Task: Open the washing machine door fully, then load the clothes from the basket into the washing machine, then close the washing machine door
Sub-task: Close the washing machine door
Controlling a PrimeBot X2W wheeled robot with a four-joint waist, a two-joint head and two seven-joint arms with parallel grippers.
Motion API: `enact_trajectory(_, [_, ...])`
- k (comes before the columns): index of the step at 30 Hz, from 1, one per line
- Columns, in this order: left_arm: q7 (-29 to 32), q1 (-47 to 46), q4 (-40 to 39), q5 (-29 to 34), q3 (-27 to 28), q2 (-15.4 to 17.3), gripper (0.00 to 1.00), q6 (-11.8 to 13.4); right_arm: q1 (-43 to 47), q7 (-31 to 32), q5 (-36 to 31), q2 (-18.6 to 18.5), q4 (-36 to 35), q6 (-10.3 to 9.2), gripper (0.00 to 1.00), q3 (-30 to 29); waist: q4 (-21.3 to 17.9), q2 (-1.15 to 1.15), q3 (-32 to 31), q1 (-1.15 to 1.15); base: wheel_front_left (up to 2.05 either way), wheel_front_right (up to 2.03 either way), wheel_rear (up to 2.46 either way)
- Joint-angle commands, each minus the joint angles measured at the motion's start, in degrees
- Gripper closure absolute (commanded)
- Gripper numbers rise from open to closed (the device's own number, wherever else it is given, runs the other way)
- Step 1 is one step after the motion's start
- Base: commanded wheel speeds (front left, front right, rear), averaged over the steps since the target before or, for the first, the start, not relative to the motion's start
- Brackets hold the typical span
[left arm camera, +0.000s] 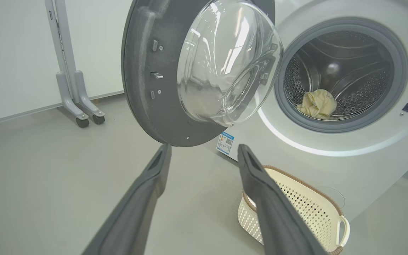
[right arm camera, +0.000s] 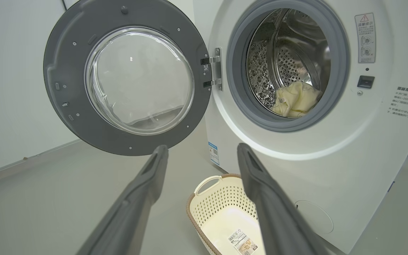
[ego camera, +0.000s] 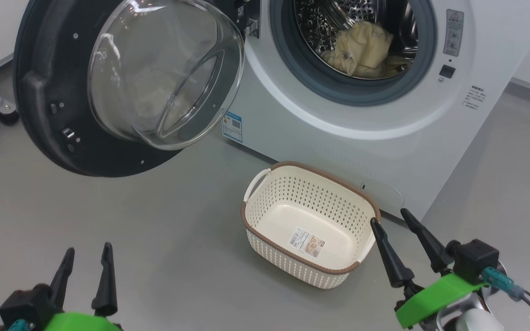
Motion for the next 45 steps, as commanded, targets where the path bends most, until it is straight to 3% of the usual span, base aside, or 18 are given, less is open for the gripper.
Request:
enact_trajectory(1, [-0.6,-2.5,-1.6,0.0,2.5,1.2,0.0,0.2,-2.6,-0.4,0.0,-0.2,-1.7,-0.15,0.0,0.6,0.0,0.0,0.1,0.0,0.0,0.0,0.0])
enact_trajectory(20, [-1.3,-2.9,-1.1,-0.4,2.1,0.7,0.0,0.4,-2.7,-0.4,-0.3,-0.2,-1.7,-0.15,0.0,0.3,0.1,0.0,0.7,0.0,0.0,0.0,0.0])
enact_trajectory(21, [-1.3,-3.0,-1.1,-0.5,2.1,0.7,0.05,0.4,-2.7,-0.4,-0.3,-0.2,-1.6,-0.15,0.0,0.3,0.2,0.0,0.8,0.0,0.0,0.0,0.0])
enact_trajectory(23, [-1.3,-3.1,-1.1,-0.6,2.1,0.7,0.71,0.3,-2.8,-0.4,-0.4,-0.2,-1.6,-0.15,0.0,0.2,0.2,0.0,0.9,0.0,0.0,0.0,0.0])
enact_trajectory(24, [-1.3,-3.1,-1.1,-0.6,2.1,0.7,1.0,0.3,-2.8,-0.4,-0.4,-0.2,-1.7,-0.15,0.0,0.2,0.2,0.0,1.0,0.0,0.0,0.0,0.0])
enact_trajectory(34, [-2.6,-3.4,-1.5,-1.6,4.2,1.2,1.0,-0.5,-3.4,-0.4,-1.8,-1.0,-2.6,-0.15,0.0,0.6,-0.6,0.0,4.8,0.0,0.0,0.0,0.0])
enact_trajectory(41, [-3.5,-3.6,-4.0,-4.9,13.1,4.5,1.0,-1.2,-5.3,-0.3,-2.5,-3.6,-3.4,-0.15,0.0,1.1,-2.6,0.0,9.9,0.0,0.0,0.0,0.0])
enact_trajectory(45, [-3.6,-5.8,-4.1,-8.4,19.1,7.4,1.0,-3.2,-6.3,0.3,-2.8,-5.2,-4.5,-0.15,0.0,1.3,-3.6,0.0,12.9,0.0,0.0,0.0,0.0])
